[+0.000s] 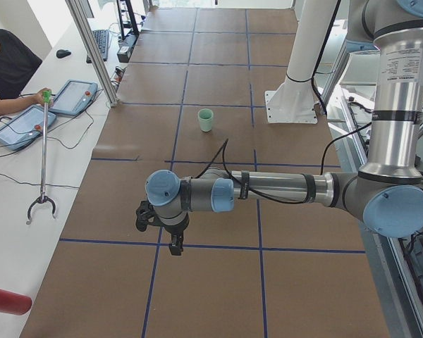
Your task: Stack cups
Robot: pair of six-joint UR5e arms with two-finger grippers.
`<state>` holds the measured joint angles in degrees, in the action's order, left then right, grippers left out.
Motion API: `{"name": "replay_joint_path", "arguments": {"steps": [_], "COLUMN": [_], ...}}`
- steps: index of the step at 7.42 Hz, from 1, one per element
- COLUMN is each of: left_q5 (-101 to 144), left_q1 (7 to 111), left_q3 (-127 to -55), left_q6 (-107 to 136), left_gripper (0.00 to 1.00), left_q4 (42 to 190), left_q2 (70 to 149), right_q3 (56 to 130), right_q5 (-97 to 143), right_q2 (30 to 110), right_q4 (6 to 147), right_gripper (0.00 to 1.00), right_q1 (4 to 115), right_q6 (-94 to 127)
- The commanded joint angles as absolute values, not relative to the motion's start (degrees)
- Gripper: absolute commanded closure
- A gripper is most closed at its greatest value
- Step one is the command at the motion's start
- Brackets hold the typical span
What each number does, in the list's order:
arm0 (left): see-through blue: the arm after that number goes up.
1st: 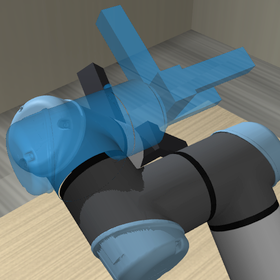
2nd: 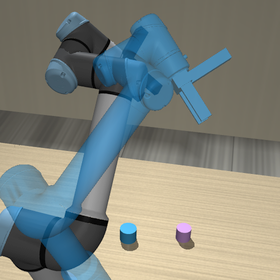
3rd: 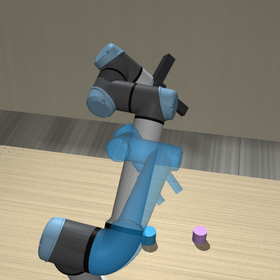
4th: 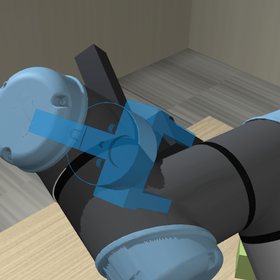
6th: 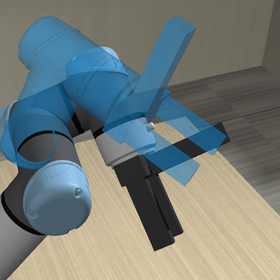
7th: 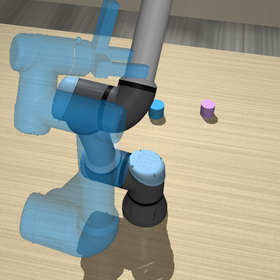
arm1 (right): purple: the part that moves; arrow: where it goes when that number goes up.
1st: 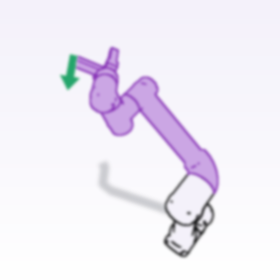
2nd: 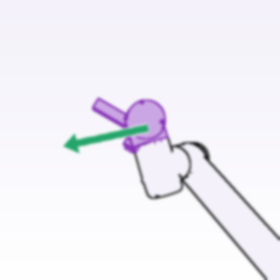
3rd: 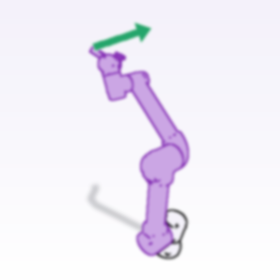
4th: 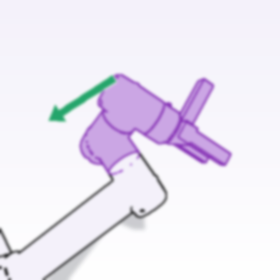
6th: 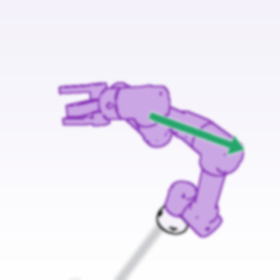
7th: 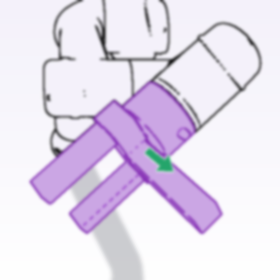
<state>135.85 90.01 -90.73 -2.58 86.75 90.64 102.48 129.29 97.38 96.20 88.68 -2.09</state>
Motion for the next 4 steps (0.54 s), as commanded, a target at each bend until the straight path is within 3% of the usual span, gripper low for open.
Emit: {"name": "replay_joint_path", "arguments": {"steps": [1,4], "left_q5": [135.8,135.8], "left_q1": [90.0,90.0], "left_q3": [-90.4,-90.4], "left_q6": [-2.7,-2.6], "left_gripper": [0.0,0.0], "left_q4": [86.7,86.7], "left_q2": [90.7,91.1], "right_q3": [102.5,102.5], "right_q5": [129.3,129.3], "right_q2": [97.4,97.4], "right_q4": [96.2,96.2], "right_gripper": [0.0,0.0], "right_q1": [88.7,88.7], "right_q6": [-2.1,-2.1]}}
